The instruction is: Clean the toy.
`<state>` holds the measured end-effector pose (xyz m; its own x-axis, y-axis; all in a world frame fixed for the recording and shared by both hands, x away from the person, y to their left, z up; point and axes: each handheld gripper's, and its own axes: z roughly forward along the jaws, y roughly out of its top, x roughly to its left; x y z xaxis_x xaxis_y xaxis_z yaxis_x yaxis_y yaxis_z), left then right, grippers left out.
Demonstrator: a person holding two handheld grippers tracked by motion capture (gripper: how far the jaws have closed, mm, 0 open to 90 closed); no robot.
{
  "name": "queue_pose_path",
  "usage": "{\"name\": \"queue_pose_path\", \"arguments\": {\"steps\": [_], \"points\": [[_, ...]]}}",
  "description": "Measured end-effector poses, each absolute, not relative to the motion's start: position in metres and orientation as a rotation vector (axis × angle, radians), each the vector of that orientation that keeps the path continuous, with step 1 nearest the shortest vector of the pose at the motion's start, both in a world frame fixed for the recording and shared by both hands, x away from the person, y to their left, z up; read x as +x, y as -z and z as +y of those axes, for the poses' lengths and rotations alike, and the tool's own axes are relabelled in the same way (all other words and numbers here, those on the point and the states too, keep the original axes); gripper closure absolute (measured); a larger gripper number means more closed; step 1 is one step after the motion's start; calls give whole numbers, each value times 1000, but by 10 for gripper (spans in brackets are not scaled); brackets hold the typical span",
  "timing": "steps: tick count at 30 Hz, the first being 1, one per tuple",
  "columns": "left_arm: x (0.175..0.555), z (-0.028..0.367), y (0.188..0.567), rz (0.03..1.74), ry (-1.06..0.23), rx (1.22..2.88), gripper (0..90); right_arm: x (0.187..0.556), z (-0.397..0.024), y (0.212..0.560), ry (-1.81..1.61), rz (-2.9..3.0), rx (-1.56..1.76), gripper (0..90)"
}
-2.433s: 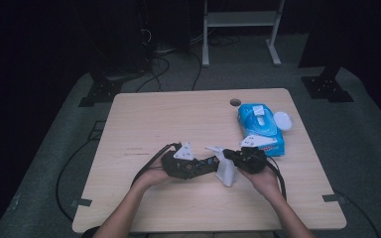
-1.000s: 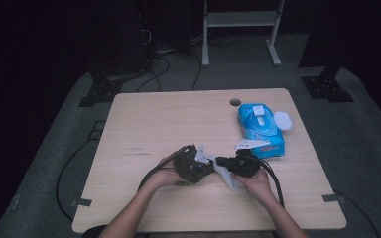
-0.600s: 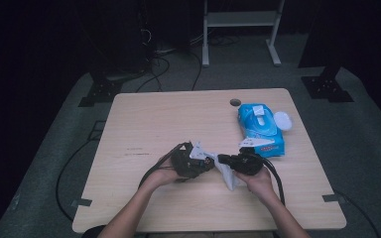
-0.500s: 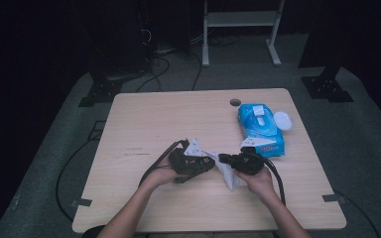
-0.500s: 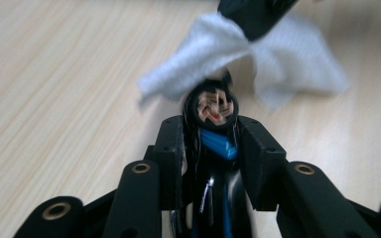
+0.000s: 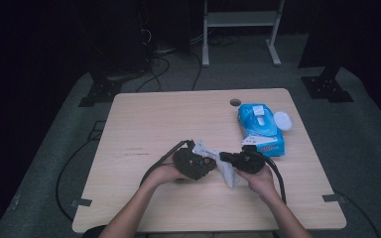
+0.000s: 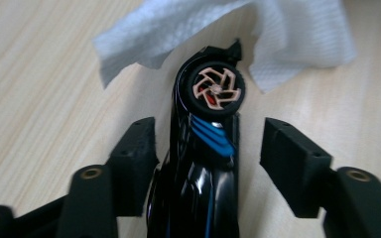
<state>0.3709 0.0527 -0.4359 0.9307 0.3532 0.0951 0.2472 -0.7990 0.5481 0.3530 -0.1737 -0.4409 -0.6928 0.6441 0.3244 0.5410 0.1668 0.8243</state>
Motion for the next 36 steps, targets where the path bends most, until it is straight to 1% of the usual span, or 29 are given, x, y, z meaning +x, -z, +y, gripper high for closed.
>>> {"name": "queue_pose_path", "arguments": {"steps": [2, 3, 4, 5, 7, 9, 10, 12, 14, 17, 18, 20, 21, 23, 26, 28, 30, 36], "points": [[372, 45, 440, 444, -263, 2590, 377, 354, -174, 442, -1562, 2324, 1189, 872], [372, 42, 441, 445, -299, 2616, 404, 354, -174, 443, -1562, 2324, 1194, 872], [371, 39, 442, 438, -347, 2647, 440, 355, -175, 444, -1561, 2323, 1199, 872], [370, 38, 441, 416, -373, 2657, 510, 355, -175, 444, -1562, 2322, 1205, 872], [369, 38, 438, 386, -343, 2636, 556, 355, -177, 445, -1562, 2320, 1203, 872], [366, 40, 434, 372, -369, 2593, 582, 355, -178, 443, -1570, 2317, 1208, 872], [365, 42, 430, 363, -367, 2562, 621, 355, -179, 442, -1576, 2313, 1205, 872], [362, 45, 426, 336, -406, 2536, 635, 354, -181, 439, -1589, 2308, 1200, 872], [361, 48, 425, 333, -372, 2505, 643, 354, -182, 436, -1598, 2299, 1195, 872], [363, 52, 427, 362, -328, 2497, 636, 354, -183, 434, -1603, 2290, 1195, 871], [364, 52, 426, 371, -319, 2503, 617, 354, -183, 434, -1602, 2289, 1204, 871], [367, 51, 427, 393, -274, 2535, 479, 355, -184, 436, -1591, 2293, 1216, 871], [368, 50, 427, 385, -280, 2554, 433, 356, -184, 438, -1591, 2295, 1216, 871], [370, 49, 428, 357, -255, 2587, 390, 356, -184, 438, -1586, 2295, 1218, 871], [371, 46, 428, 335, -266, 2627, 389, 356, -186, 438, -1580, 2294, 1218, 871], [371, 45, 429, 288, -294, 2649, 427, 357, -188, 438, -1583, 2285, 1224, 871], [370, 44, 432, 250, -337, 2667, 428, 357, -190, 438, -1581, 2283, 1227, 871], [369, 40, 443, 199, -367, 2743, 453, 357, -191, 438, -1588, 2270, 1230, 871]]}}
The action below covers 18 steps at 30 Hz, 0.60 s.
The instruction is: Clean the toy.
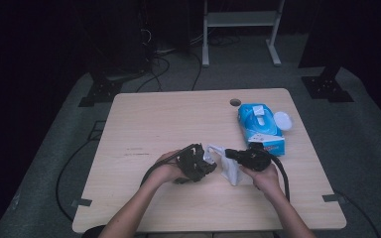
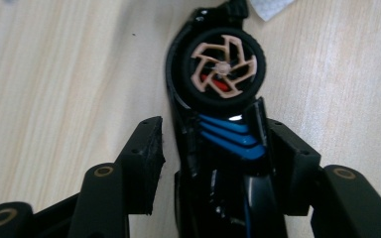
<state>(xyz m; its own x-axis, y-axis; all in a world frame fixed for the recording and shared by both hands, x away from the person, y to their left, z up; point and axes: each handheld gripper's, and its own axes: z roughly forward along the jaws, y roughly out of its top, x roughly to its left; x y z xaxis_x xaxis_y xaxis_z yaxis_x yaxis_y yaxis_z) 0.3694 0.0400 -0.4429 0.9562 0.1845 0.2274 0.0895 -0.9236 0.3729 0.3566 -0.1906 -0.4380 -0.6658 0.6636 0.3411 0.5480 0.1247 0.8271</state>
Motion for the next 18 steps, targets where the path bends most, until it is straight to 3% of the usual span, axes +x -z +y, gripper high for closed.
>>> {"name": "queue_pose_path", "arguments": {"steps": [7, 12, 18], "points": [[369, 40, 443, 184, -348, 2754, 532, 357, -189, 440, -1581, 2274, 1227, 870], [368, 43, 440, 201, -422, 2756, 573, 357, -190, 439, -1590, 2269, 1225, 870], [366, 54, 431, 189, -438, 2589, 573, 354, -190, 430, -1619, 2271, 1198, 870]]}}
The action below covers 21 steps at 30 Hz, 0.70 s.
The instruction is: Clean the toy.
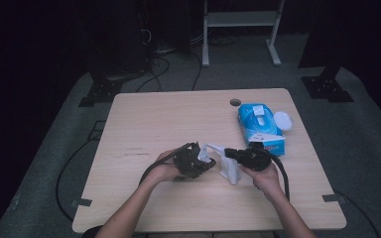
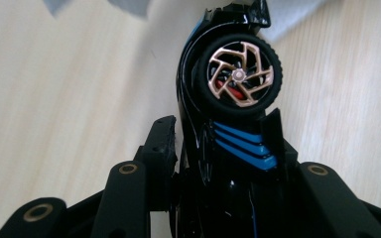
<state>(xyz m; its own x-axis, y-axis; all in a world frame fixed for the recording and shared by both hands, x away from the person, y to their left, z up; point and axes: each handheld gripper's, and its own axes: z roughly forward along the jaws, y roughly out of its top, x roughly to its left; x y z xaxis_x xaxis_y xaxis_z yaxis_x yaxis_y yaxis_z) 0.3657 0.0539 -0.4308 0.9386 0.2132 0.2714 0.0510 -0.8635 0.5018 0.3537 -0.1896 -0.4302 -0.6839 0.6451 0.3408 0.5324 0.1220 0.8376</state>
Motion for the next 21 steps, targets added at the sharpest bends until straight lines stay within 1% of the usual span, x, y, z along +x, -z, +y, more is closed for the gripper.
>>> {"name": "queue_pose_path", "arguments": {"steps": [2, 4, 8, 12, 14, 17, 21], "points": [[363, 58, 424, 173, -426, 2508, 573, 351, -188, 421, -1666, 2281, 1159, 870], [357, 59, 419, 121, -464, 2423, 573, 346, -184, 411, -1684, 2292, 1106, 871], [349, 57, 416, 41, -493, 2371, 574, 339, -173, 396, -1735, 2326, 1005, 871], [348, 63, 413, 53, -456, 2302, 581, 334, -171, 388, -1732, 2355, 937, 871], [348, 67, 408, 88, -412, 2244, 638, 335, -175, 389, -1714, 2352, 959, 872], [350, 69, 407, 101, -435, 2240, 651, 339, -179, 397, -1713, 2342, 1011, 872], [352, 71, 409, 112, -416, 2234, 651, 336, -172, 394, -1725, 2349, 988, 872]]}}
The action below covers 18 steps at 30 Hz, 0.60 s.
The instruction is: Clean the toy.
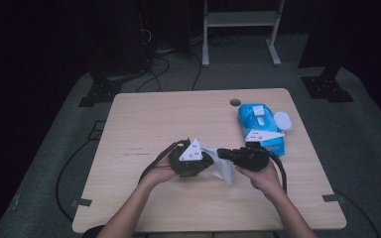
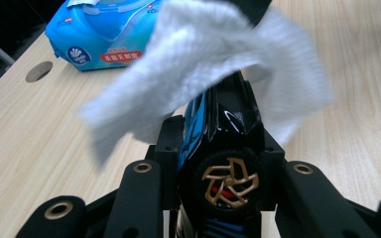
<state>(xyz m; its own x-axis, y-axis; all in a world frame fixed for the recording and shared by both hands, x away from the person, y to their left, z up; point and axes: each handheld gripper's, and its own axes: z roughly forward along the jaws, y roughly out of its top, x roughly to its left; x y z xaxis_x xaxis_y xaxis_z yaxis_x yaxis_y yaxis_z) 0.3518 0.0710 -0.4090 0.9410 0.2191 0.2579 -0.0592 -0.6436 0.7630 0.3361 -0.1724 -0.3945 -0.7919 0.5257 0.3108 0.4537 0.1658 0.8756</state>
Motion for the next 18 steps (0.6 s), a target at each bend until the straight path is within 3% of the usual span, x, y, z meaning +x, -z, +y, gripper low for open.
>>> {"name": "queue_pose_path", "arguments": {"steps": [18], "points": [[353, 75, 413, 134, -412, 2236, 657, 339, -164, 402, -1710, 2370, 993, 877]]}}
